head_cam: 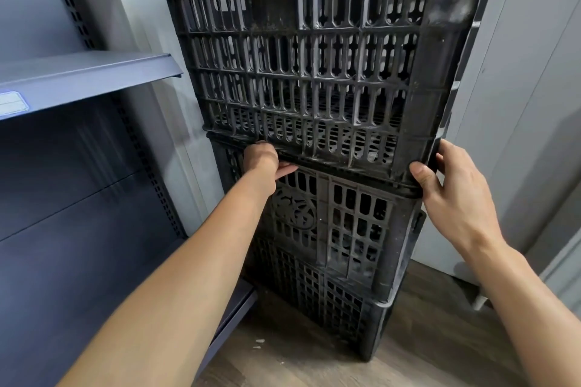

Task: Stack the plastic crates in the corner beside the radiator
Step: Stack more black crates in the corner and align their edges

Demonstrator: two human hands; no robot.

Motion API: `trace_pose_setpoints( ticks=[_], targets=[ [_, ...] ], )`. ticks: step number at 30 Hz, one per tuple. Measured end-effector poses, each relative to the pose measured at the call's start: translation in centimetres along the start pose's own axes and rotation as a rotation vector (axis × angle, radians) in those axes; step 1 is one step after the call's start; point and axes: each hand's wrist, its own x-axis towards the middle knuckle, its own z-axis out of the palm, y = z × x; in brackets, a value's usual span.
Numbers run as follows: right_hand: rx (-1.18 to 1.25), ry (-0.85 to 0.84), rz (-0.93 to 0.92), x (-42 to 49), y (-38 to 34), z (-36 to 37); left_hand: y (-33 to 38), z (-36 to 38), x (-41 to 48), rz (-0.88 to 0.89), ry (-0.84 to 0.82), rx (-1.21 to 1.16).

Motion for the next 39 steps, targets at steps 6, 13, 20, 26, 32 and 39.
trace_pose_setpoints(
  ticks=[6, 13, 20, 26, 32, 39],
  targets=[
    [-0.013, 0.032, 0.000, 0.1, -0.6, 0.6, -0.5, -0.7, 0.4, 0.029, -0.006, -0.031],
    [-0.015, -0.030, 0.016, 0.2, -0.5, 0.4, -0.1, -0.9, -0.2, 0.040, -0.052, 0.003],
    [0.023, -0.054, 0.061, 0.0, -0.3, 0.0, -0.7, -1.3, 0.2, 0.030, -0.092, -0.039],
    [0.069, -0.055, 0.061, 0.4, -0.2, 0.4, -0.5, -1.7, 0.8, -0.005, -0.118, -0.070],
    [0.111, -0.053, 0.035, -0.4, 0.3, 0.9, -1.2, -1.4, 1.4, 0.064, -0.076, -0.096],
    [0.104, 0.038, 0.101, -1.1, -0.4, 1.0, -3.5, -1.5, -0.6, 0.122, -0.105, 0.053]
  ],
)
